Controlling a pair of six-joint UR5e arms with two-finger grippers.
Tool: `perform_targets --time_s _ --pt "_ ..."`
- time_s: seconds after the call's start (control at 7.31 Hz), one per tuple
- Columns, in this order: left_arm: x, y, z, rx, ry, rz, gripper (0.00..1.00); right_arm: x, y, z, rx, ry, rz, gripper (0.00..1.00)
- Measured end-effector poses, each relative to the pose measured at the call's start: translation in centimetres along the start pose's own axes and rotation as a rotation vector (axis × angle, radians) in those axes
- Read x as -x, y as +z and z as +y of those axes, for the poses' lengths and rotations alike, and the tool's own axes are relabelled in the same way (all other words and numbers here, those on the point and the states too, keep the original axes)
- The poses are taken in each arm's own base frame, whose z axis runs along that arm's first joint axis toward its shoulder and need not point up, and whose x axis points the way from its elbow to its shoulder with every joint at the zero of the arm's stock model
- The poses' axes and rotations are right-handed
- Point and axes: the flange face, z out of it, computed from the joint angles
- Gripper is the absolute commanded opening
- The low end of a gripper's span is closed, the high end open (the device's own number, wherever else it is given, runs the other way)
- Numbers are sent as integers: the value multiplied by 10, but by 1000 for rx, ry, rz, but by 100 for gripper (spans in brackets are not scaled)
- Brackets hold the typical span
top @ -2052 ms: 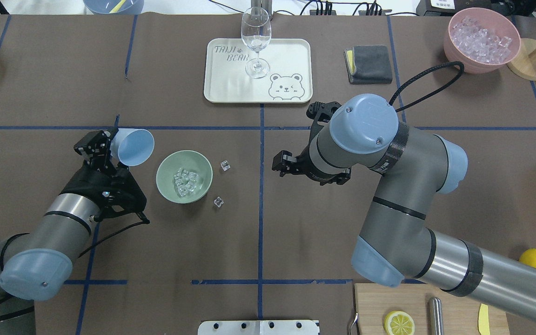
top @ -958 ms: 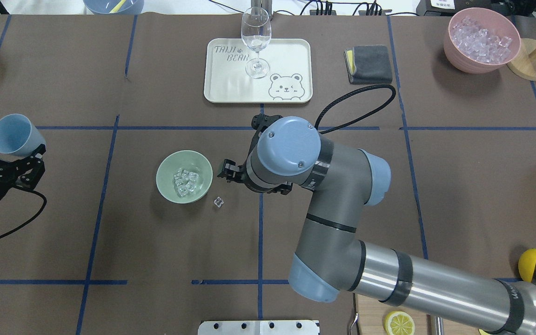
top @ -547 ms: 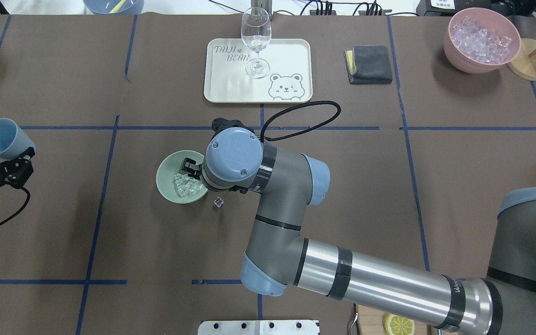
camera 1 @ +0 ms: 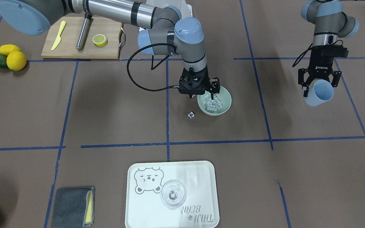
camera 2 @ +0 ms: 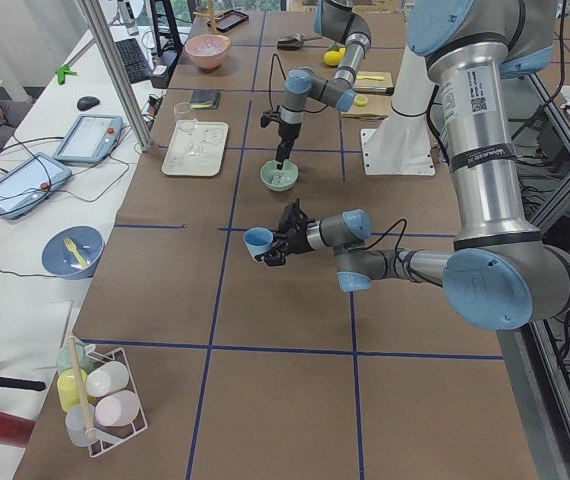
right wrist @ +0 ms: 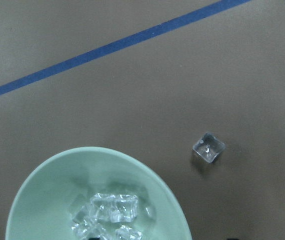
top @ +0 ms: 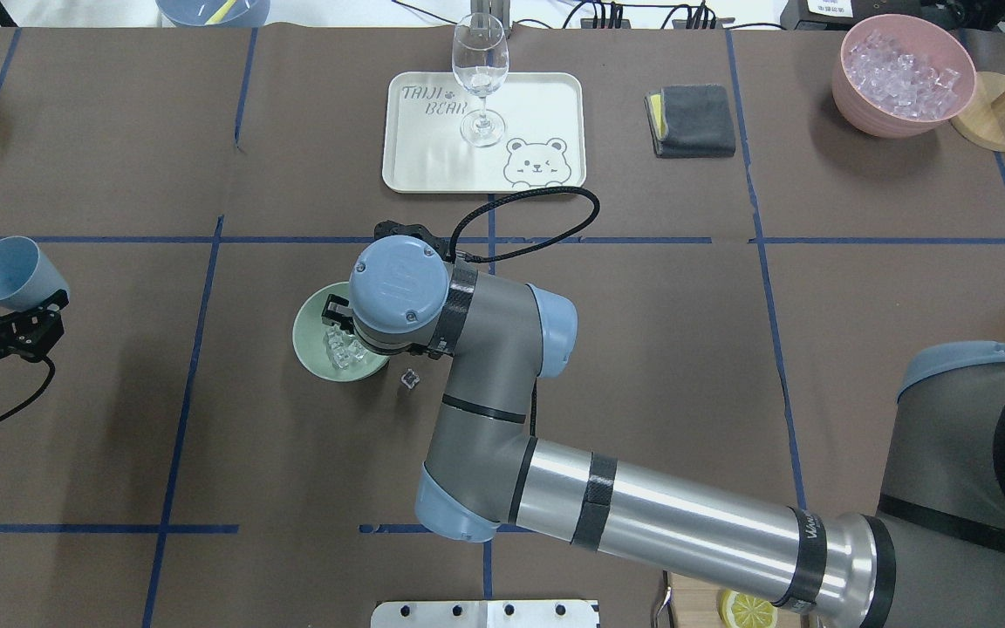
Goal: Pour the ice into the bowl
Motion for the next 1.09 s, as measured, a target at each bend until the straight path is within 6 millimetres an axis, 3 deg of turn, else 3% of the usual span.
perform_targets --time_s 0.14,0.68,0.96,1.09 --pt "0 0 2 9 2 3 0 0 5 0 0 6 11 0" --pt "-1 2 7 40 7 21 0 8 2 -2 3 -1 7 0" --pt "2 12 20 57 -18 8 0 17 -22 -12 15 -2 -30 0" --pt "7 17 28 64 -64 -3 0 18 -43 -27 33 9 -38 0"
